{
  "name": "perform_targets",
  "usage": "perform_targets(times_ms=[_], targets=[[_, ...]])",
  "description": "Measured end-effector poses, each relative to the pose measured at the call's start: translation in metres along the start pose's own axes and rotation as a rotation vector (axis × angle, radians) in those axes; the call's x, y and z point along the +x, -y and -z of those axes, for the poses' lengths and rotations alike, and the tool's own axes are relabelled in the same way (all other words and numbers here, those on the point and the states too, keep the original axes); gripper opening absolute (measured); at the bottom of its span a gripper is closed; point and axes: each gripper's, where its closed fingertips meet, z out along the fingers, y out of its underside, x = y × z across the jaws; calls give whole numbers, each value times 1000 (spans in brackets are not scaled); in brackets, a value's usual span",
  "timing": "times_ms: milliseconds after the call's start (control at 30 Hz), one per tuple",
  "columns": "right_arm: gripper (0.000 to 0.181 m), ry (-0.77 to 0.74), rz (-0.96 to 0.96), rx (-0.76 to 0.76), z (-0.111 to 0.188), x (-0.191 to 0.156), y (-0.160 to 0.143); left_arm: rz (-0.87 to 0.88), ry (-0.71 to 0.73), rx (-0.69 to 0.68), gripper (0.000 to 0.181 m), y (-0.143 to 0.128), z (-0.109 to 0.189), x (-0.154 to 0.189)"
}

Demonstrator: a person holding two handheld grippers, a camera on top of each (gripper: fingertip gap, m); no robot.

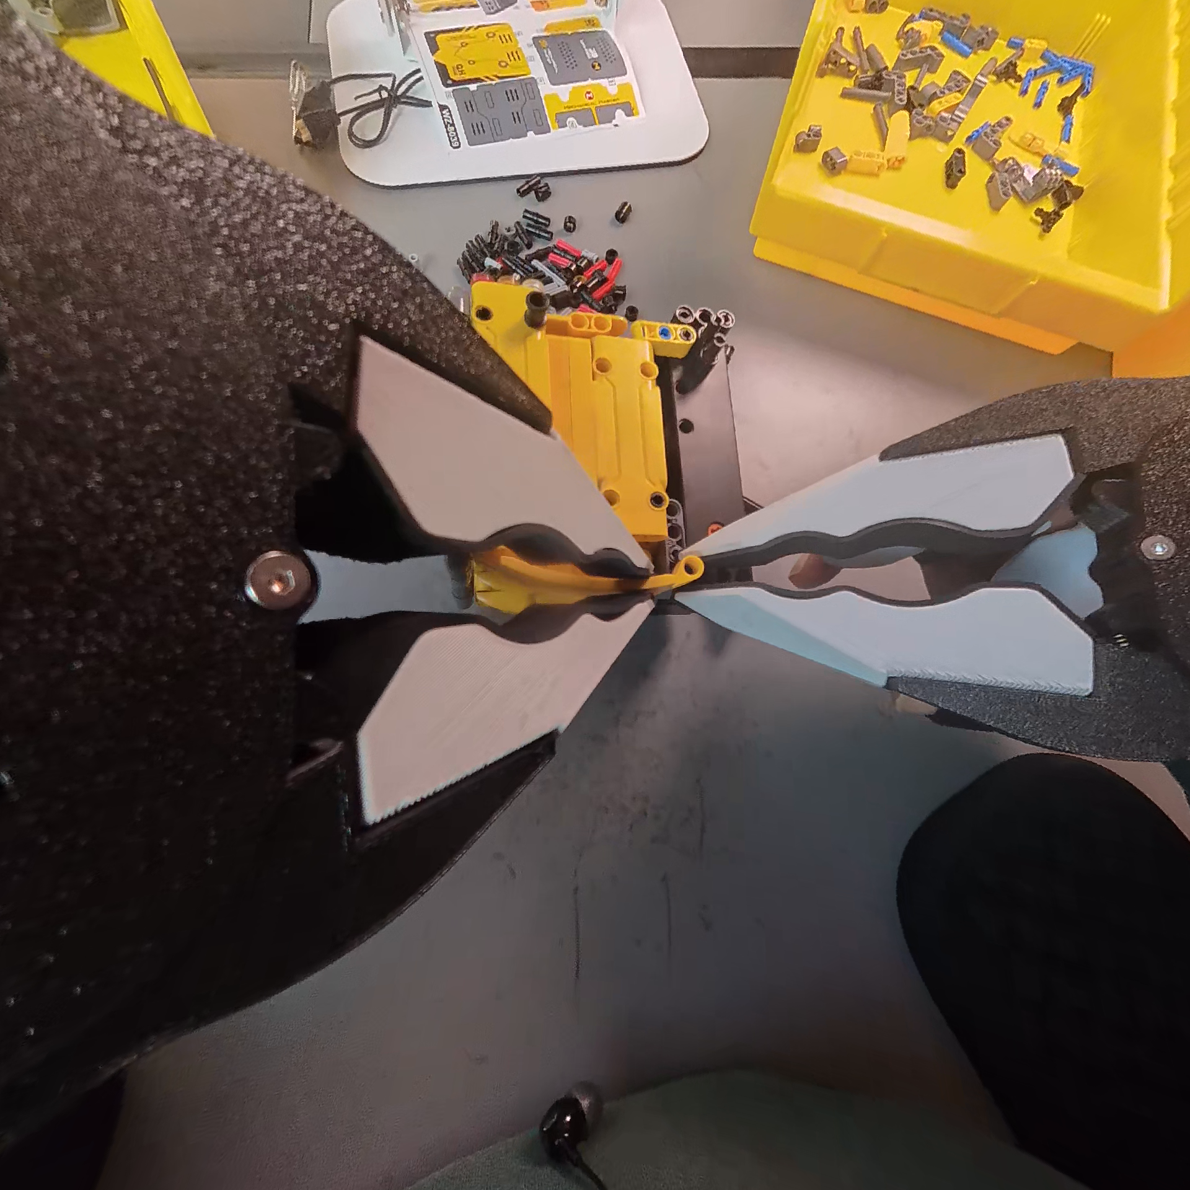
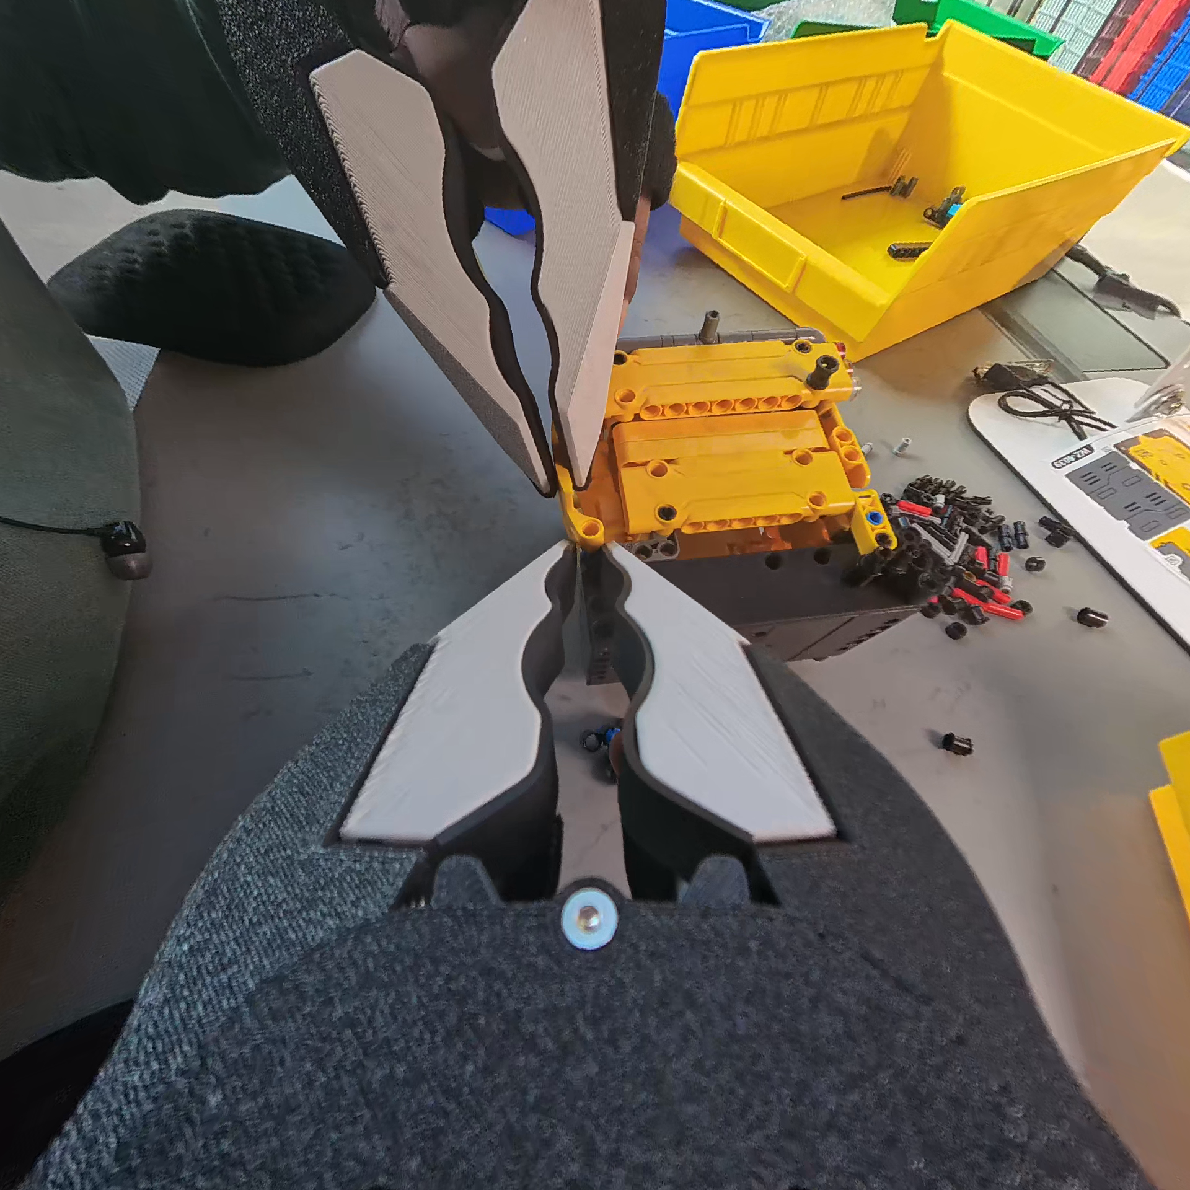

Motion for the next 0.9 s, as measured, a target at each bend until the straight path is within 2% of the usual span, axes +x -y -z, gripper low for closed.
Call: perform_targets(times_ms=[200,567,700,900], targets=[[18,22,3,10,2,-3,-3,4,2,-30,2,1,-4,-1],[5,-32,41,28,1,4,-2,-22,-1,-65,3,0,-2,-3],[5,8,79,29,-5,-13,5,23,-43,-24,2,-5,8,10],[6,62,132,36,-17,-38,13,31,-14,-3,2,-14,22,33]])
